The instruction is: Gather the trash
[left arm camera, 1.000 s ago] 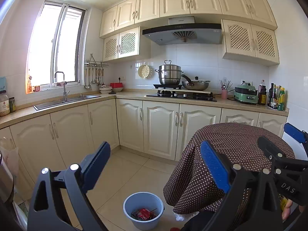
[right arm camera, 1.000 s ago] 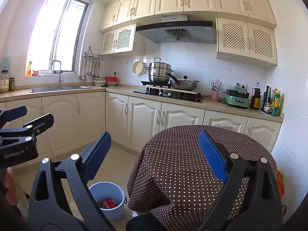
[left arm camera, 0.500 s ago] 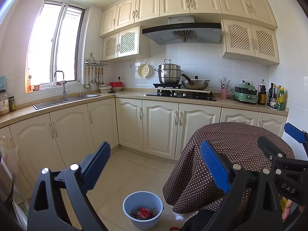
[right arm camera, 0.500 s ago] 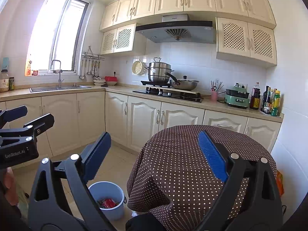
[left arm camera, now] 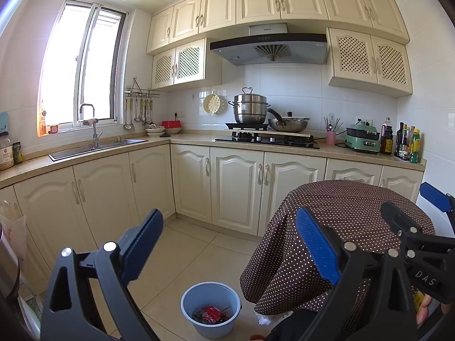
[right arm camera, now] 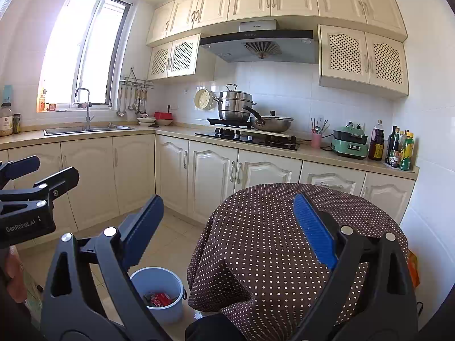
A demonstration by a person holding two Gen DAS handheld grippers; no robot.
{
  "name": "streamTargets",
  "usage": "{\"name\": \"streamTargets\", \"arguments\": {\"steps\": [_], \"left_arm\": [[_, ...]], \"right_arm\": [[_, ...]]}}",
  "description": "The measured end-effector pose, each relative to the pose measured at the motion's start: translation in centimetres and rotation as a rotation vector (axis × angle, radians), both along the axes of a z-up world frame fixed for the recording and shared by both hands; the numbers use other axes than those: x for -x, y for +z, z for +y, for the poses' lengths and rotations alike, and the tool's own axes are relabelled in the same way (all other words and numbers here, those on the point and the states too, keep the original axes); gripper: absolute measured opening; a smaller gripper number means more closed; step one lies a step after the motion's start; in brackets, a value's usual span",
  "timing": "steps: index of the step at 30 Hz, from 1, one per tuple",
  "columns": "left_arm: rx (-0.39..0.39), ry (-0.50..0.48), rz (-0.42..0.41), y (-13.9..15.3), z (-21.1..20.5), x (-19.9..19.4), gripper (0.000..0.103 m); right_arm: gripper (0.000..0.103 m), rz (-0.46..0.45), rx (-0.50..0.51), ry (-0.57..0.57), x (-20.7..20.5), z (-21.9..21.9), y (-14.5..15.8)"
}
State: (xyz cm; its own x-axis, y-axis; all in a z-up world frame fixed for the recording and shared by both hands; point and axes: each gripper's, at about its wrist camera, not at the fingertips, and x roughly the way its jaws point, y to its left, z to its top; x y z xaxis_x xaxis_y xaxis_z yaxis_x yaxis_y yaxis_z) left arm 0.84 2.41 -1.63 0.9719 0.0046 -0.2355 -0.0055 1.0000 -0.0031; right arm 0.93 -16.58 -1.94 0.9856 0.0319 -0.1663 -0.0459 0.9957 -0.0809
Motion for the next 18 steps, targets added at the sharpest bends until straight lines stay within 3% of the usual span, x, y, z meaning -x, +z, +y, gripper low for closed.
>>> {"name": "streamTargets", "arguments": {"steps": [18], "left_arm": [[0.0,0.001,0.0,-0.07,-0.34,0.01,0.093]], "right_arm": [[0.091,0.003,-0.004,-0.006,0.34,0.03,-0.18]]}}
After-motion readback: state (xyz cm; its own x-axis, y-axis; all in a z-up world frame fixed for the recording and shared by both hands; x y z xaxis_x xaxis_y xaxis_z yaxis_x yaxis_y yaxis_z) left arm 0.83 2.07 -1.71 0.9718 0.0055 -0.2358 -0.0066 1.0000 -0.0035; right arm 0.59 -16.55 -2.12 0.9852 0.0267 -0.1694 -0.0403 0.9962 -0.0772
